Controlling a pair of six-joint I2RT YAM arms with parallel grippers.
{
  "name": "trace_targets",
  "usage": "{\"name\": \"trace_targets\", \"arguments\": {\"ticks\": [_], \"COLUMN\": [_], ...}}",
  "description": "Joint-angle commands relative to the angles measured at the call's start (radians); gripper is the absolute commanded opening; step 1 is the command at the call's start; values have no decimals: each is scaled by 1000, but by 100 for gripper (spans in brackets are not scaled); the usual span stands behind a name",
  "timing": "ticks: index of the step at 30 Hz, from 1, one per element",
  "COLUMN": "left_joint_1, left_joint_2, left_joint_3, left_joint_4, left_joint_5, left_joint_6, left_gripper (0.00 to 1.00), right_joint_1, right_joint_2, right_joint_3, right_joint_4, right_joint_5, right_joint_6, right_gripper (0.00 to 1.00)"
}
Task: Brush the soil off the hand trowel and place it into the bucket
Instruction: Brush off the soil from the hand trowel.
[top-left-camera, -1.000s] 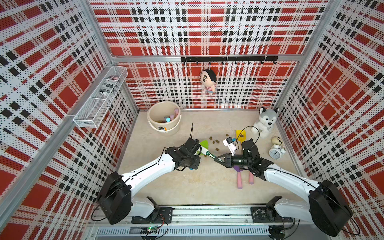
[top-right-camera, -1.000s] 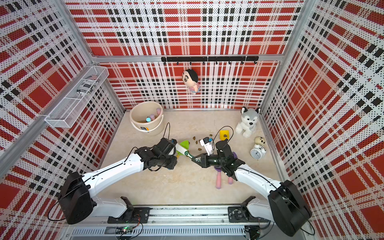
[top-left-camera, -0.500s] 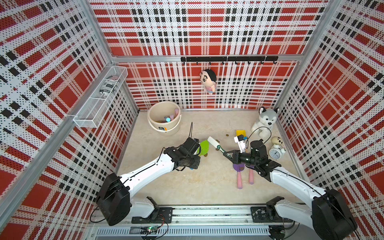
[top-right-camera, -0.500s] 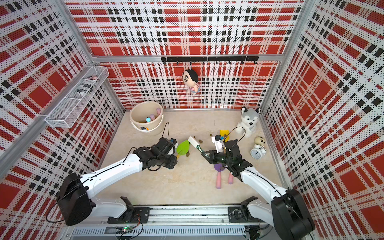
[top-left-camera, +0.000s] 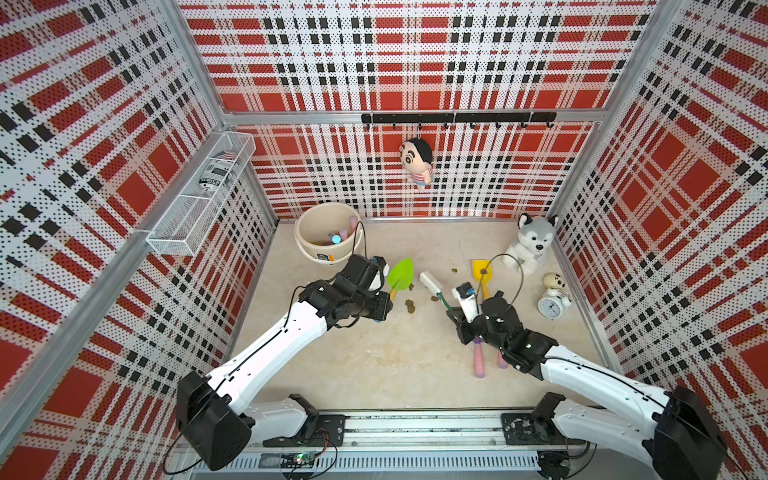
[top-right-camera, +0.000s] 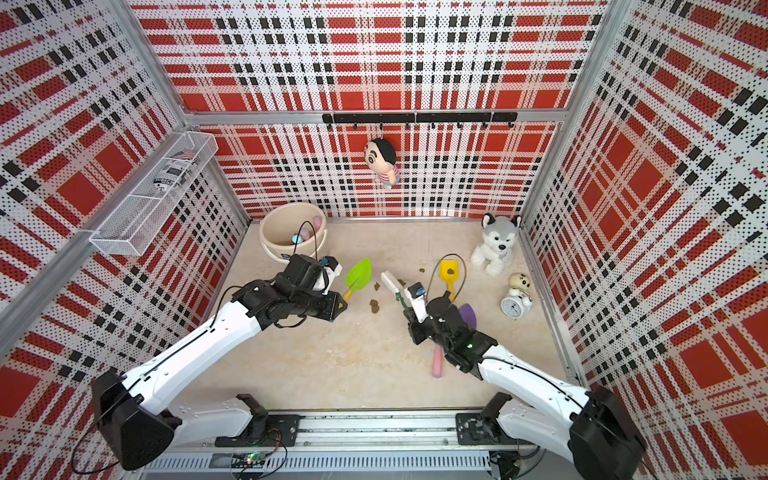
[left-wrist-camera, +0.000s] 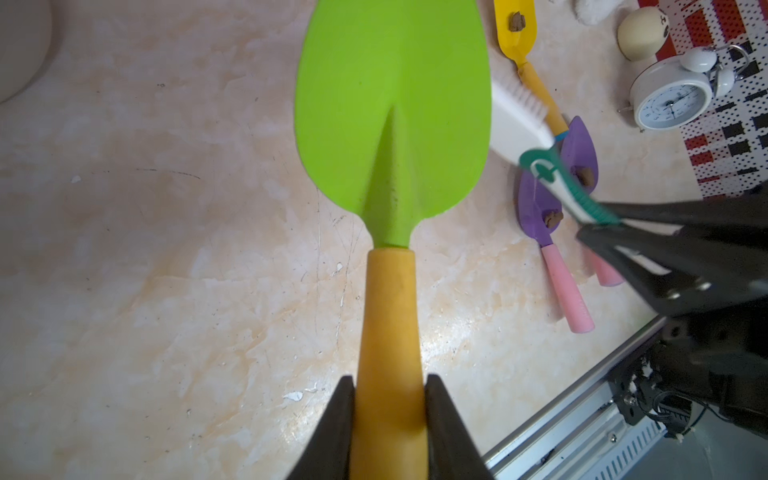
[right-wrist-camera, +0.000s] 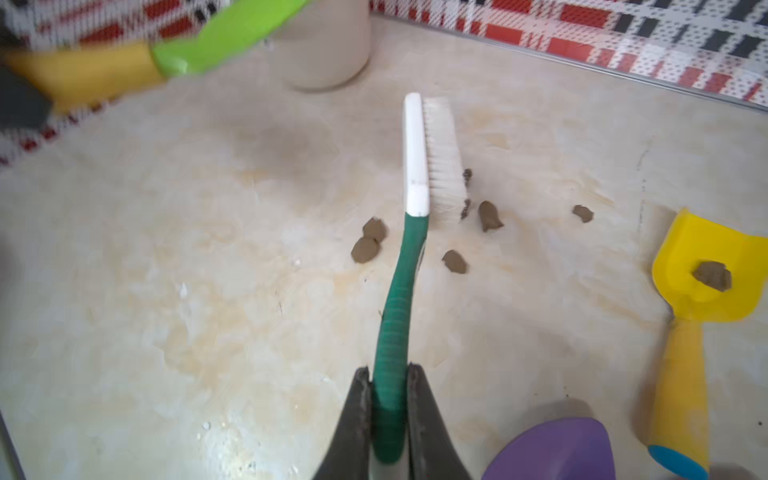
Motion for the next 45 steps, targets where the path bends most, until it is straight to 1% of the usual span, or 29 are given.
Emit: {"name": "trace_targets", "arguments": {"ticks": [1, 5, 7, 9, 12, 17, 22, 27, 33, 36, 39, 42, 45], "left_joint_1": [10, 11, 12, 12, 11, 11, 12, 12, 15, 16, 18, 19, 19], "left_joint_2": [18, 36, 41, 45, 50, 56, 56, 45, 29, 25, 27, 37, 44], "left_joint_3": [15, 5, -1, -10, -24, -35, -38, -42, -31, -13, -3, -8, -15], "left_joint_4": [-71, -76, -77, -77, -79, -83, -83, -86, -87, -92, -96, -97, -97], "left_joint_5": [28, 33, 35, 35, 28, 1, 4, 0, 16, 25, 32, 32, 25], "left_joint_6": [35, 41, 42, 44, 48, 54, 55, 55, 46, 45, 45, 46, 45], "left_gripper": [0, 0, 0, 0, 0, 0, 0, 0, 0, 0, 0, 0, 0], "right_joint_1": [122, 258, 321, 363, 397, 433, 433, 419, 351, 353, 384, 434, 482], "right_joint_2": [53, 113, 135, 153, 169, 183, 192, 166, 147, 165, 216, 272, 318], "right_joint_3": [65, 101, 103, 99, 107, 101, 95, 49, -14, -37, -32, -30, -39], "right_joint_4": [-42, -37, 2, 45, 95, 174, 215, 318, 296, 294, 291, 377, 512], "right_joint_5": [223, 389, 493, 572, 641, 697, 769, 860, 880, 871, 892, 919, 928], "right_joint_6": [-241, -406, -508, -587, -667, -775, -820, -887, -832, -831, -848, -956, -1115], "right_gripper": [0, 0, 0, 0, 0, 0, 0, 0, 0, 0, 0, 0, 0]}}
